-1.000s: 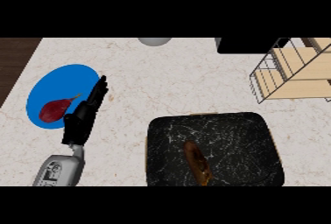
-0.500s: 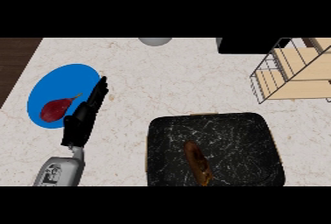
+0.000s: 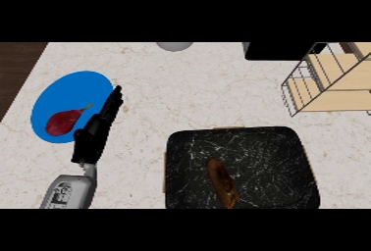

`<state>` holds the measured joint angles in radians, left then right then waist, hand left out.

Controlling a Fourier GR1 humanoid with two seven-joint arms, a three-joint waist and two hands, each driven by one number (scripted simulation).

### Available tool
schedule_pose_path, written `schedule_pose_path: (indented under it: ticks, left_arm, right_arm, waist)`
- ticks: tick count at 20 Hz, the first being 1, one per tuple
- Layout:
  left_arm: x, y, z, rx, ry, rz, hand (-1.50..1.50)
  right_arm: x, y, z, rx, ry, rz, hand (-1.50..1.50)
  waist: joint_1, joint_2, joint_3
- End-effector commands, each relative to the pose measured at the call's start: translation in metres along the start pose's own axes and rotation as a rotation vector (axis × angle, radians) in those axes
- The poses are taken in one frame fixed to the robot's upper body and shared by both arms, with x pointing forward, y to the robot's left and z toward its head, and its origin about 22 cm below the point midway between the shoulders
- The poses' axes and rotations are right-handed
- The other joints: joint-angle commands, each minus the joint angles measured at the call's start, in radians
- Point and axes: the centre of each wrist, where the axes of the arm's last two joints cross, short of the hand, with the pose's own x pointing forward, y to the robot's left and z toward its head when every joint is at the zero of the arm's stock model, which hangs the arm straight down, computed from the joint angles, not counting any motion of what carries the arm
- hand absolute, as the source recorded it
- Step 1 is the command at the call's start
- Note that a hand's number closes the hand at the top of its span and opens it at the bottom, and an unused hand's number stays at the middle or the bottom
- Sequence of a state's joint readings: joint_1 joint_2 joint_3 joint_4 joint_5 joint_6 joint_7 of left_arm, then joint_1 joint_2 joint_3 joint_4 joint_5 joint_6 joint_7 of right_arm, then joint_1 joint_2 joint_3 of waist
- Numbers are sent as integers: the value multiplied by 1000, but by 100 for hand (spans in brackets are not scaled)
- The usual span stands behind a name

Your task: Pick the cupcake from the tray and place it in the tiered shelf

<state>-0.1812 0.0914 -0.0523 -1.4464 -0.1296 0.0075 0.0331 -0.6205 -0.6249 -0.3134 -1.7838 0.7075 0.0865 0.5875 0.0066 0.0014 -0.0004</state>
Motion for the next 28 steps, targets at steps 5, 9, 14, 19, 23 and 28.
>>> schedule_pose_path:
  ticks: [5,9,14,19,23,28]
  left_arm:
    - [6,6,-5,-14,-10,-11,0]
    - [6,-13,-9,-8,-8,-7,0]
    - [3,11,-12,-10,-10,8,0]
    - [-15,15,-8,-11,-7,6,0]
    - [-9,-4,13,-15,-5,-9,0]
    - [-6,-5,-1,-20,-7,-2,0]
  right_arm:
    - [-36,56,-7,-35,-156,108,150]
    - [-29,79,-37,-76,-88,72,150]
    - [-49,75,-45,-113,-17,-261,150]
    - [-79,85,-50,-93,-36,-263,150]
    - [-60,70,-90,-93,-20,-270,150]
    - [-100,87,-72,-168,104,17,150]
  waist:
    - [5,3,1]
    - [7,3,0]
    - [3,6,2]
    - [-2,2,0]
    - [12,1,0]
    - [4,3,-1]
